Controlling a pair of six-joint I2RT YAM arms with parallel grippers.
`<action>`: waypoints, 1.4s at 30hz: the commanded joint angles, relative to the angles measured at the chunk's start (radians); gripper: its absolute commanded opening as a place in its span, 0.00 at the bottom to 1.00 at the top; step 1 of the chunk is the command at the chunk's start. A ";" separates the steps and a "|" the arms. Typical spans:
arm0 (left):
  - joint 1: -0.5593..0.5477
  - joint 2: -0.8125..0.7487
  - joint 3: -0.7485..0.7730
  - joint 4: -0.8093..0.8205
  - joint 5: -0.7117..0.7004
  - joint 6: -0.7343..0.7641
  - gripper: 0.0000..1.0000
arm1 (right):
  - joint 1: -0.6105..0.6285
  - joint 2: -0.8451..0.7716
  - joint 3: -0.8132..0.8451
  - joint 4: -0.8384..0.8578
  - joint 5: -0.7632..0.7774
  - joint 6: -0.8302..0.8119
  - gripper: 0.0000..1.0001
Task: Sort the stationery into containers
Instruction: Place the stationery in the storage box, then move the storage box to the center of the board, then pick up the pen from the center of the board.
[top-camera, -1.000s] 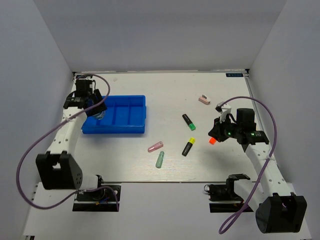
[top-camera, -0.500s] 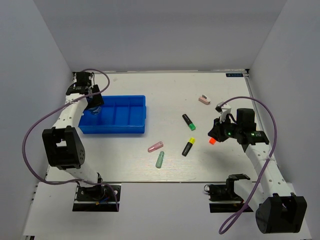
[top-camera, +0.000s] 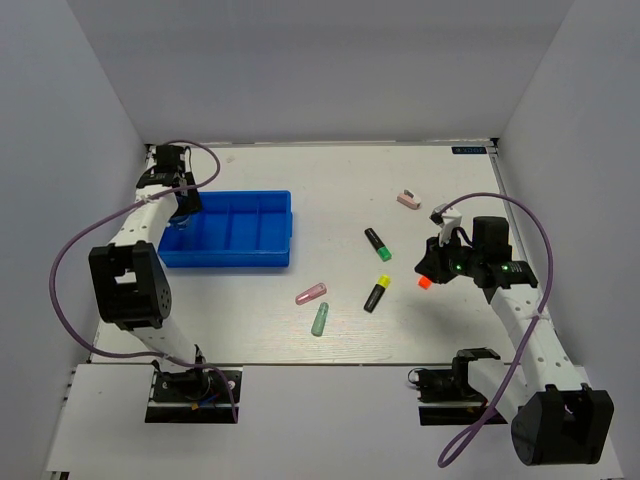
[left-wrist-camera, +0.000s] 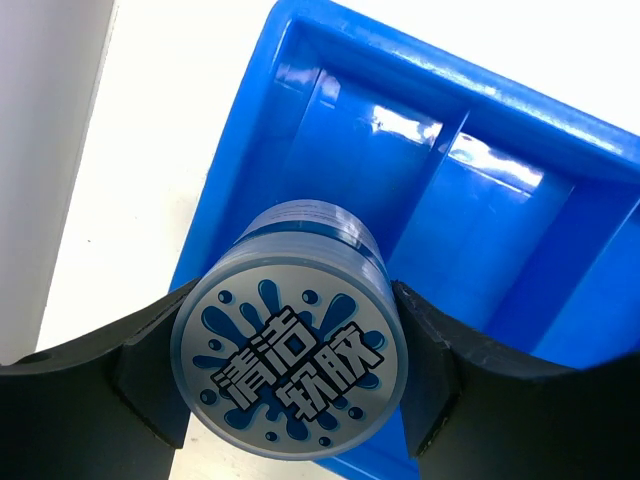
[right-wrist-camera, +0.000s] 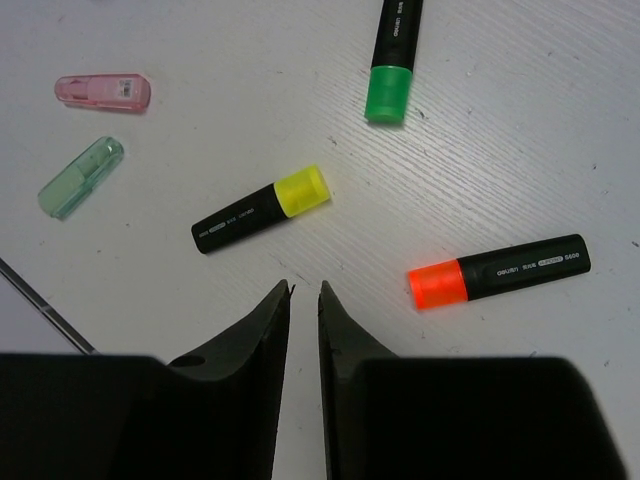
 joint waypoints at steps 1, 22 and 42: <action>0.012 0.000 0.002 0.042 -0.036 0.020 0.05 | 0.001 0.005 0.042 -0.007 -0.025 -0.014 0.21; 0.035 0.014 -0.046 0.058 -0.013 -0.010 0.92 | -0.004 0.020 0.045 -0.012 -0.026 -0.020 0.55; -0.559 -0.388 -0.188 -0.076 0.300 0.095 0.53 | -0.001 0.016 0.038 -0.021 -0.066 -0.051 0.45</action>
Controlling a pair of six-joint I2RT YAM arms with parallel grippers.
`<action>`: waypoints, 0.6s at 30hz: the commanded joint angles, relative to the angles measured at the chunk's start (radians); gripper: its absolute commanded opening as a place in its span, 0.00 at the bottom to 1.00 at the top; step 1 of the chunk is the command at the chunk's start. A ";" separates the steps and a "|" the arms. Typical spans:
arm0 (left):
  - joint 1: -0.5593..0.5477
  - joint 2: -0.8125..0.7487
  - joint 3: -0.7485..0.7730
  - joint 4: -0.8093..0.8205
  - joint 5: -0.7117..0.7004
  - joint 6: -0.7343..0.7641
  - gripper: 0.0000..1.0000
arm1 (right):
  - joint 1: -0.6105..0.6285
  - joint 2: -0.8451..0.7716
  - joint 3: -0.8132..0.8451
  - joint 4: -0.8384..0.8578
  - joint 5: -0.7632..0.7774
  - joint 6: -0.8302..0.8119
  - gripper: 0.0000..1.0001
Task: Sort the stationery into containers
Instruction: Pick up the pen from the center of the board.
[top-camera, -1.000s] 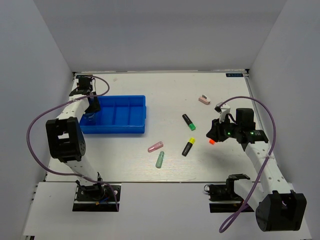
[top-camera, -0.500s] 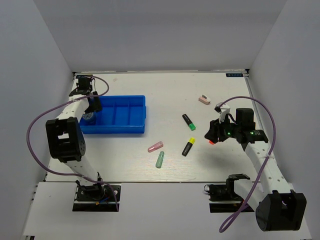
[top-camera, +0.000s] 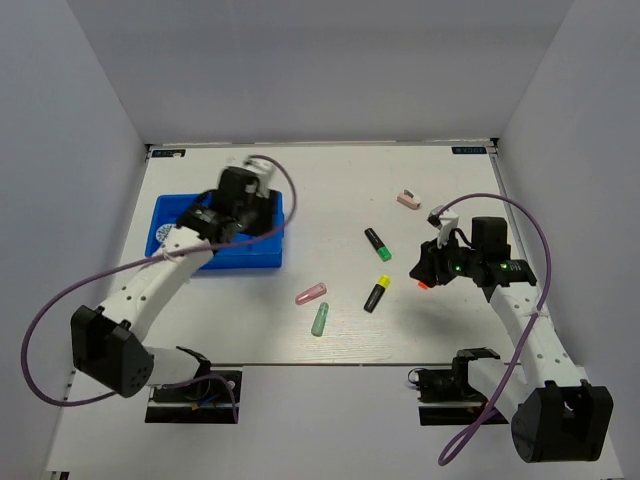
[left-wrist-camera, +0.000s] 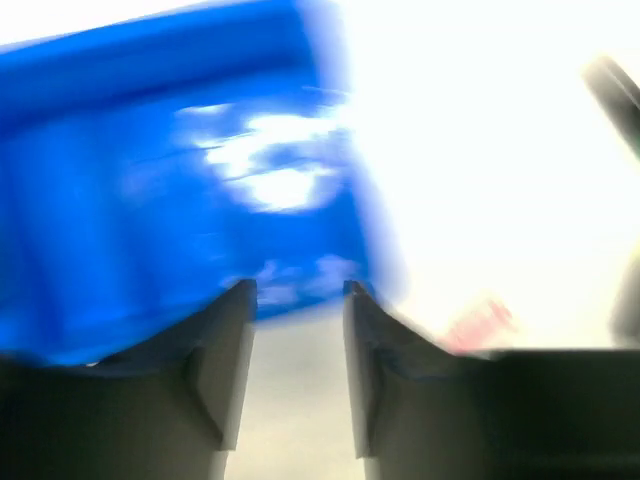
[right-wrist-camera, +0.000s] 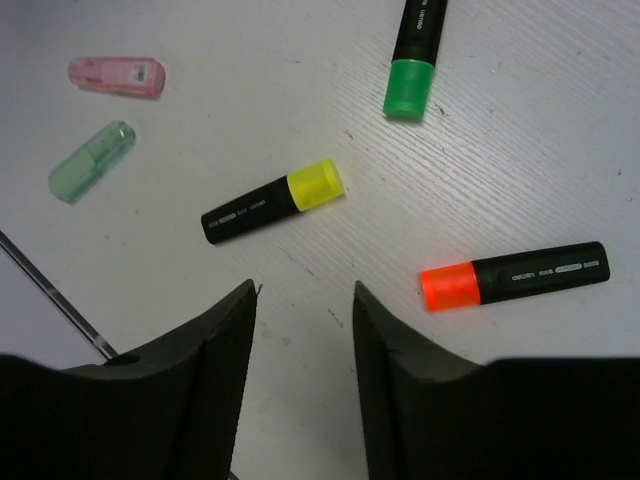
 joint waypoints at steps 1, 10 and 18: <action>-0.218 -0.038 -0.050 -0.084 0.080 0.102 0.63 | 0.001 -0.002 0.037 -0.008 -0.043 -0.028 0.49; -0.560 0.167 0.008 -0.145 0.153 0.196 0.24 | -0.004 0.011 0.040 -0.009 -0.027 -0.031 0.53; -0.553 0.338 0.036 -0.076 0.189 0.246 0.58 | -0.005 0.020 0.043 -0.015 -0.026 -0.032 0.53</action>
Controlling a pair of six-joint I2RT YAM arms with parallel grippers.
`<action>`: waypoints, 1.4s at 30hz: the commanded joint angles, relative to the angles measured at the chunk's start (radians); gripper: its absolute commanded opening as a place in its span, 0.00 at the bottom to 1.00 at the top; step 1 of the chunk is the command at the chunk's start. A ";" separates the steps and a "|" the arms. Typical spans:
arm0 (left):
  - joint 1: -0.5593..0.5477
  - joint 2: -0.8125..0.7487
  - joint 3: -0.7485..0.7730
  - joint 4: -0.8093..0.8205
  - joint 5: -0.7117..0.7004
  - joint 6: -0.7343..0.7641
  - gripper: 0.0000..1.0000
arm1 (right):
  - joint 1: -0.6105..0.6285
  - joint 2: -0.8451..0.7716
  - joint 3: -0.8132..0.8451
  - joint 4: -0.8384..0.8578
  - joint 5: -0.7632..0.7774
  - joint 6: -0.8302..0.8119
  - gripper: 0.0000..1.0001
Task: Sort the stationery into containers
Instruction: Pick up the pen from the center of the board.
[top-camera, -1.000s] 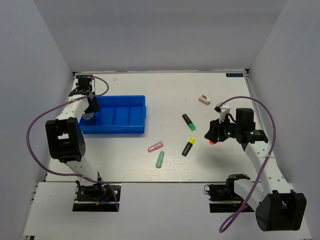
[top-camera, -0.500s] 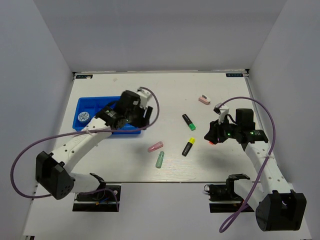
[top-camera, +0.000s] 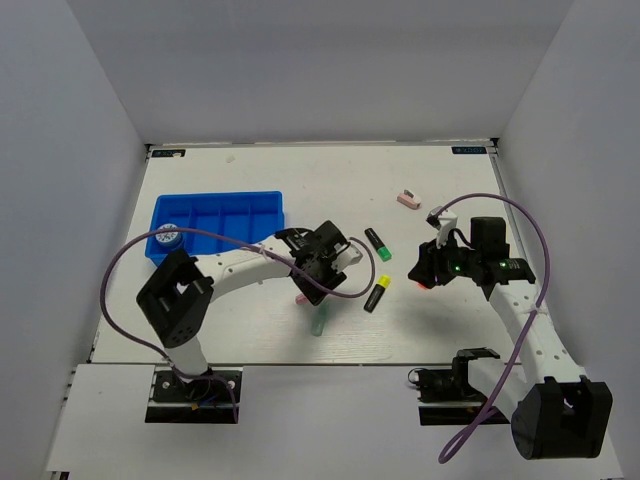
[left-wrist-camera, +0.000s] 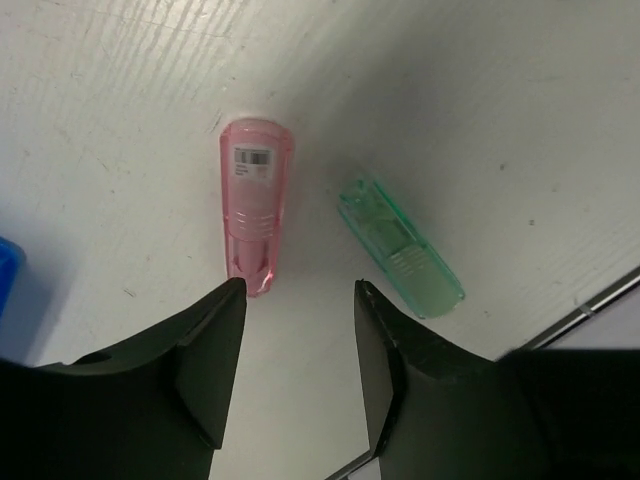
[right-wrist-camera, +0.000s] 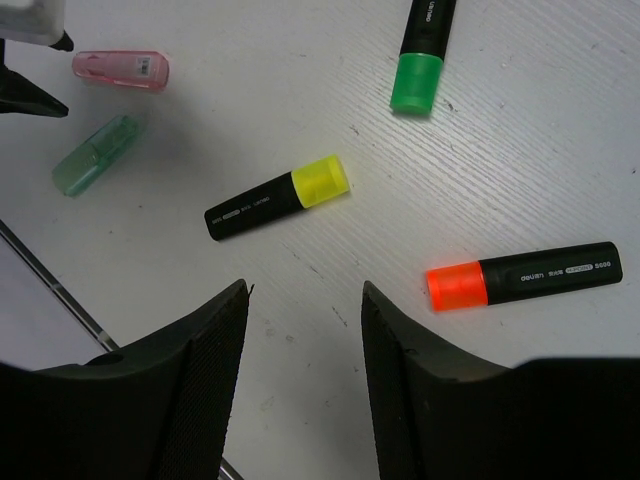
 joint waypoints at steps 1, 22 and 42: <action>0.031 0.006 0.042 0.036 0.031 0.042 0.58 | -0.005 0.005 0.042 -0.006 -0.008 -0.019 0.53; 0.095 0.178 0.019 0.144 0.029 0.056 0.57 | -0.004 0.008 0.045 -0.014 -0.017 -0.027 0.54; 0.309 -0.165 0.263 -0.023 -0.022 -0.111 0.12 | -0.004 -0.015 0.047 -0.014 -0.021 -0.030 0.54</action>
